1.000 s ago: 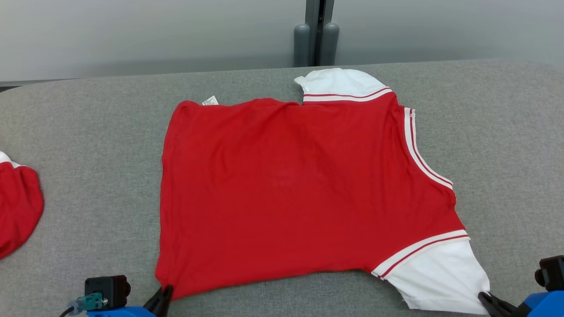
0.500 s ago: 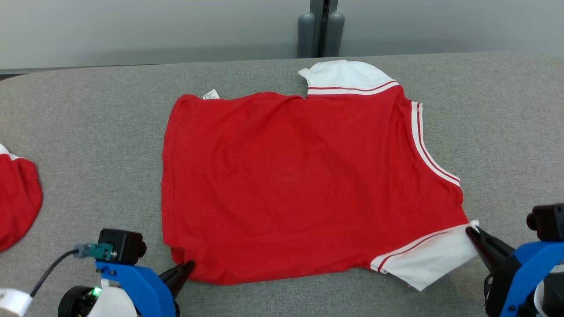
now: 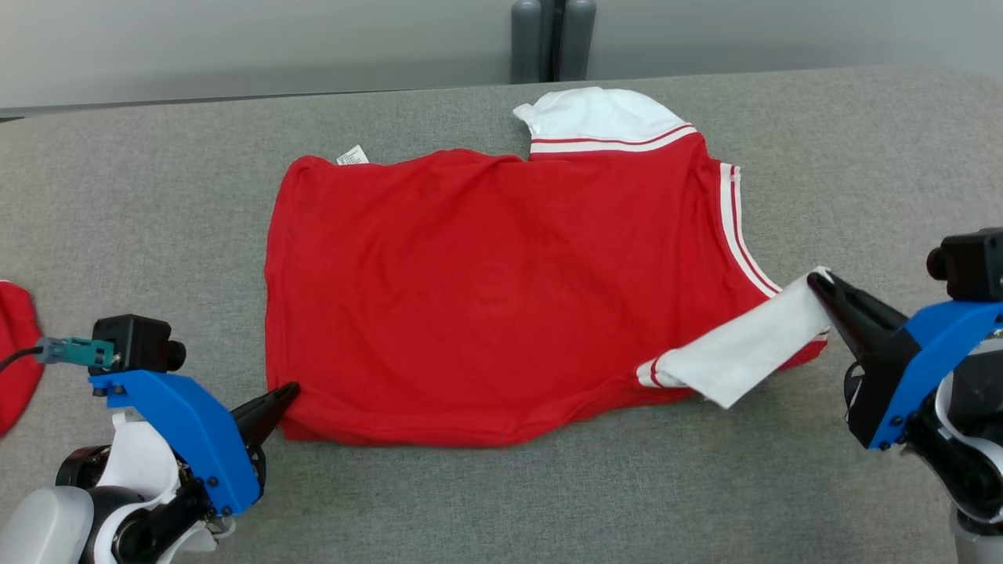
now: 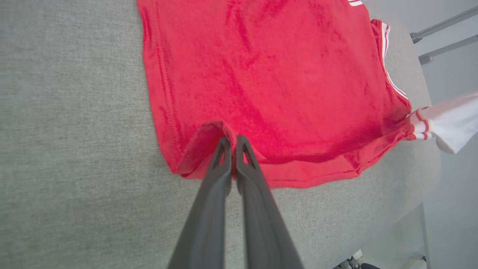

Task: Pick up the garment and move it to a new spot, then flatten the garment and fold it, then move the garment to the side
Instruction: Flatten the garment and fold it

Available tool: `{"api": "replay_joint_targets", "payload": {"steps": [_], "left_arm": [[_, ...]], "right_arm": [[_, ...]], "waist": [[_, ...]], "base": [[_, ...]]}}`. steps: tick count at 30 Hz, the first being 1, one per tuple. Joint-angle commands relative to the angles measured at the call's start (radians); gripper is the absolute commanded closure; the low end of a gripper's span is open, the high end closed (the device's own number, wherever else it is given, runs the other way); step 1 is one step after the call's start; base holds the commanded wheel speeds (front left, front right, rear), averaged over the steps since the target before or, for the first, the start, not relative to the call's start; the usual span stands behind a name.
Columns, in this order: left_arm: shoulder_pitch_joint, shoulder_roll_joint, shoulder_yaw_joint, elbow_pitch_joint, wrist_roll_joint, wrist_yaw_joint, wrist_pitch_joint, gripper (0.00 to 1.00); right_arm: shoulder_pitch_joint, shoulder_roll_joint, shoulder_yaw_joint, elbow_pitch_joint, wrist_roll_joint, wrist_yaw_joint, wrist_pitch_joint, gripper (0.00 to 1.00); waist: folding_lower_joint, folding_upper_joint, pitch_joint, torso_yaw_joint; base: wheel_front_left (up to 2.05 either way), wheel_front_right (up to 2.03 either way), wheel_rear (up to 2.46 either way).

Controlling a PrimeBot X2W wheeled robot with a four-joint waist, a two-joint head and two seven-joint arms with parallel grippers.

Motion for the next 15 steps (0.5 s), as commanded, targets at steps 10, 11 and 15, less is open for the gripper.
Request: {"api": "replay_joint_targets", "payload": {"steps": [10,11,15], "left_arm": [[-0.067,-0.042,0.013,0.126,0.018,-0.011,-0.078,1.00],[-0.072,-0.045,0.013,0.138,0.021,-0.013,-0.086,1.00],[-0.101,-0.059,0.012,0.178,0.036,-0.020,-0.123,1.00]], "right_arm": [[-0.133,-0.048,0.035,0.149,-0.023,0.000,-0.135,1.00],[-0.141,-0.051,0.040,0.162,-0.023,0.000,-0.144,1.00],[-0.169,-0.060,0.053,0.204,-0.027,0.000,-0.180,1.00]], "waist": [[-0.0001,0.0000,0.042,0.014],[-0.0001,0.0000,0.046,0.016],[-0.0001,0.0000,0.057,0.028]], "base": [[0.00,0.00,0.00],[0.00,0.00,0.00],[0.00,0.00,0.00]]}}
